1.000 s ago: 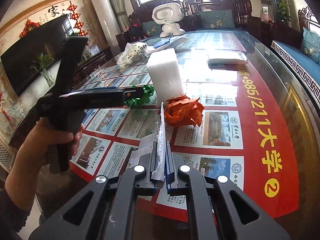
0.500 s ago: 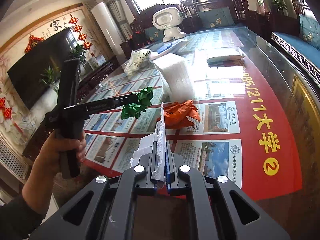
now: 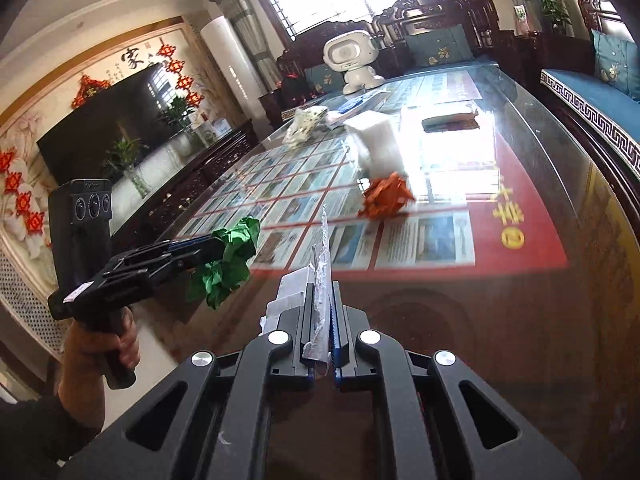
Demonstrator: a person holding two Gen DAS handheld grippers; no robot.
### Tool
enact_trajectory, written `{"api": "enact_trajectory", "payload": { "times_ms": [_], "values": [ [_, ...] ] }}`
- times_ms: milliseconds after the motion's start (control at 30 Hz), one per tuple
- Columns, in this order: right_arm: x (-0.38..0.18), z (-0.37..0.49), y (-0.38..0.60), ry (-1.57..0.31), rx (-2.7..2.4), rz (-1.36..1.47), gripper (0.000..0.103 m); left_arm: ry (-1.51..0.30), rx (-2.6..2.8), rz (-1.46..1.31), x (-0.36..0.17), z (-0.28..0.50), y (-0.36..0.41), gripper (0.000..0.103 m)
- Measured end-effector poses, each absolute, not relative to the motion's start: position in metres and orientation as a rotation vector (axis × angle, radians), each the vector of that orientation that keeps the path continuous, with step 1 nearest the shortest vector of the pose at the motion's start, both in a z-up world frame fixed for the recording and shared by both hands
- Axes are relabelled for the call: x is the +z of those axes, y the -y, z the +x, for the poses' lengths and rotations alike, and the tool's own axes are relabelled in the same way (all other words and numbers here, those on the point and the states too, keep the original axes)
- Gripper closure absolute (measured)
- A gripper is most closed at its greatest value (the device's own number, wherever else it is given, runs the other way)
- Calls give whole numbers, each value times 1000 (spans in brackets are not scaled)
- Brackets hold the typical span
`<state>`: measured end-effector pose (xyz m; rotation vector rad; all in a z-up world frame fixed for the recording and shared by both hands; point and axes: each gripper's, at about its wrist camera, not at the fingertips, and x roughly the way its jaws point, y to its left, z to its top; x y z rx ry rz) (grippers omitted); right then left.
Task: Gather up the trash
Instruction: 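Carry both items to the bucket and open both grippers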
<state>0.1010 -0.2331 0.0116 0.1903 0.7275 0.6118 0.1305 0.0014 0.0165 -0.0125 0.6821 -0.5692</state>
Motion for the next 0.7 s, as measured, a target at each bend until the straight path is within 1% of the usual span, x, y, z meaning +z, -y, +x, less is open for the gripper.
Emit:
{"api": "enact_trajectory", "payload": {
  "times_ms": [167, 267, 333, 467, 633, 667, 700],
  "values": [
    [-4, 21, 226, -779, 670, 144, 97, -721, -622, 69, 2, 49, 5, 82],
    [-23, -21, 220, -843, 712, 139, 97, -770, -642, 79, -14, 10, 5, 82],
    [-39, -48, 214, -884, 697, 80, 96, -799, -652, 86, -27, -9, 7, 82],
    [-69, -77, 210, -969, 687, 63, 96, -888, -683, 54, -63, -39, 10, 82],
    [-94, -85, 202, -1012, 653, 27, 96, -973, -687, 30, -100, -55, 15, 82],
    [-100, -85, 200, -1026, 649, 22, 96, -981, -685, 26, -104, -59, 16, 82],
    [-107, -85, 200, -1040, 646, 20, 93, -991, -680, 21, -109, -61, 16, 82]
  ]
}}
